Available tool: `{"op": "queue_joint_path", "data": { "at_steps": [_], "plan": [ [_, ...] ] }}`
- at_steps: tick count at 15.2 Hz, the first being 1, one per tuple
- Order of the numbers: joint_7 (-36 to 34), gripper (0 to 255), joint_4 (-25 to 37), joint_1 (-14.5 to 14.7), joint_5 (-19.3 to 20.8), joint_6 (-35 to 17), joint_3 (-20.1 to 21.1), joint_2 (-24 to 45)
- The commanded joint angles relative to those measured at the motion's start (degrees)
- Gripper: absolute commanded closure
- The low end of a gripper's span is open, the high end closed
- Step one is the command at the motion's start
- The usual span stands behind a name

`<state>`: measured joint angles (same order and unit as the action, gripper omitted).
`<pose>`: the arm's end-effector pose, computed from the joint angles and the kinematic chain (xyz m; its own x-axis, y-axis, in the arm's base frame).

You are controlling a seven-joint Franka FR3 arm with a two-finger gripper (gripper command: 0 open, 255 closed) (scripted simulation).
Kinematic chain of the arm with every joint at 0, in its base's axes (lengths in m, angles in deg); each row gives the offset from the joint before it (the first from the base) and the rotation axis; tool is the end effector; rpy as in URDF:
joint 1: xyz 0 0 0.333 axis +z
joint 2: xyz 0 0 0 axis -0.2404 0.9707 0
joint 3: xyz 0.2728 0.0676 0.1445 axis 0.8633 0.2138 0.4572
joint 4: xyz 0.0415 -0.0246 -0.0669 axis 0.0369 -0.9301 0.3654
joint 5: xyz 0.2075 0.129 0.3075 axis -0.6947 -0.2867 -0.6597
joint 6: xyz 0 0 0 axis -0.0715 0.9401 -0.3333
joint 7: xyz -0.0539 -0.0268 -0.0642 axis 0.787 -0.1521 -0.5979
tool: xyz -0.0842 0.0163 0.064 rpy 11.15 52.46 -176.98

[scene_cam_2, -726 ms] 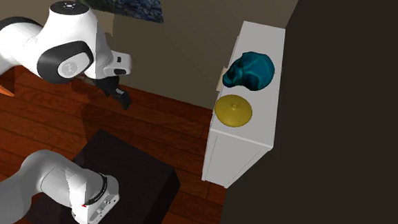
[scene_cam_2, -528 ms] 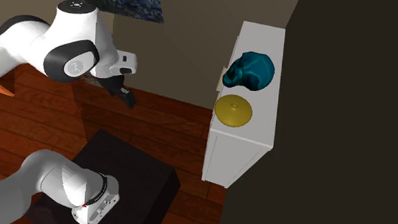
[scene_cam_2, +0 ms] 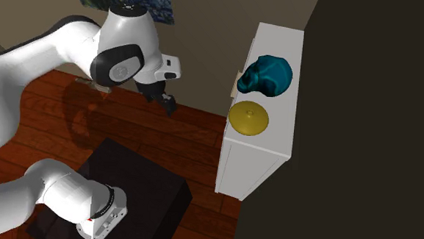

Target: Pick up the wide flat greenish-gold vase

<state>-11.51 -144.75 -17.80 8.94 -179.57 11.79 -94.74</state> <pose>0.3607 -0.1316 0.5641 0.9870 -0.1575 -0.0313 -0.1579 -0.9874 -0.0102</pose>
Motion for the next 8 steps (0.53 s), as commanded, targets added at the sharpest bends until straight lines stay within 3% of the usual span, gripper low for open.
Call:
{"op": "queue_joint_path", "data": {
  "at_steps": [1,8],
  "plan": [
    [2.07,0,2.48,-0.31,0.67,-1.51,-1.76,3.47],
    [9.72,0,13.29,-1.34,0.76,-4.58,-7.66,15.59]
  ]
}}
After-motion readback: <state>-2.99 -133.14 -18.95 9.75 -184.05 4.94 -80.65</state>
